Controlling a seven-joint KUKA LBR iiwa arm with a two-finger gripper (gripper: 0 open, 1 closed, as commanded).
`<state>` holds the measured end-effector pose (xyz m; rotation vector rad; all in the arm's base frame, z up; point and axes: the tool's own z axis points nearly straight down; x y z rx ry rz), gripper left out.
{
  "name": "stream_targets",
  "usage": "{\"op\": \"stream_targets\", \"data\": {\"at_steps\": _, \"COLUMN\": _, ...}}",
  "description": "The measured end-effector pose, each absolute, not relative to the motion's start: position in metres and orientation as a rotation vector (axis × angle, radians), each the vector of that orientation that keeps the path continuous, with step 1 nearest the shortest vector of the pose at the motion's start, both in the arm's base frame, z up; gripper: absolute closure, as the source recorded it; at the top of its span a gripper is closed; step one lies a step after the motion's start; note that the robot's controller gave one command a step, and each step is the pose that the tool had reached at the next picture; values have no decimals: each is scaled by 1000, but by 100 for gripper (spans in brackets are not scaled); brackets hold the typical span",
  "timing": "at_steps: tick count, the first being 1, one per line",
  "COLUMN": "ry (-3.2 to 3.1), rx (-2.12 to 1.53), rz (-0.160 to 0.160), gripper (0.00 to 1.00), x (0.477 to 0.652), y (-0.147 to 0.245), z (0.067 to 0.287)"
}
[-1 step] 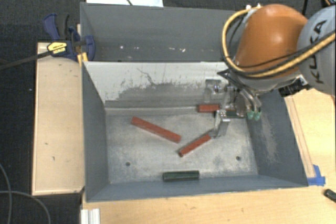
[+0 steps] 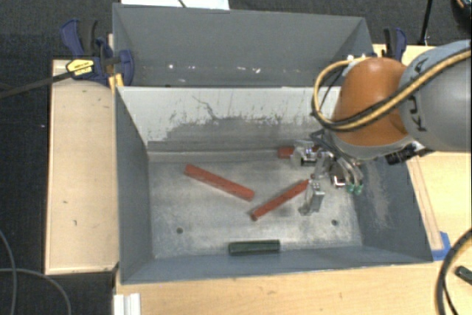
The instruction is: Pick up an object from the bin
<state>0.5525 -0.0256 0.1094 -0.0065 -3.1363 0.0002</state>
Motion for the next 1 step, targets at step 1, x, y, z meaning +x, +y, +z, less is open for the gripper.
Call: {"op": "stream_targets", "data": {"at_steps": 1, "ry": -3122, "rx": 389, "rz": -1, "gripper": 0, "x": 578, "y": -11, "z": 70}}
